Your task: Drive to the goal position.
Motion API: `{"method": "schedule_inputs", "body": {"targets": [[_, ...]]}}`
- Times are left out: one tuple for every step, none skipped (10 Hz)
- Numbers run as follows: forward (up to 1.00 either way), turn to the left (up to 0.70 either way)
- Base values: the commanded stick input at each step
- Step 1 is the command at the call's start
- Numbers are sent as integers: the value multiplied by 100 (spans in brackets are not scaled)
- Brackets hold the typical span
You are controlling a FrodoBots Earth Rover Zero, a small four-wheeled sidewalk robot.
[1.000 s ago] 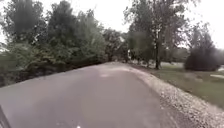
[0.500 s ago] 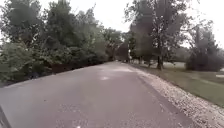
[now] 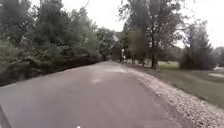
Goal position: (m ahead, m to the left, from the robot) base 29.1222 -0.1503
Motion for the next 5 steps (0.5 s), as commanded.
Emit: {"method": "schedule_inputs", "body": {"targets": [[100,1],[100,1],[100,1],[100,1],[100,1]]}}
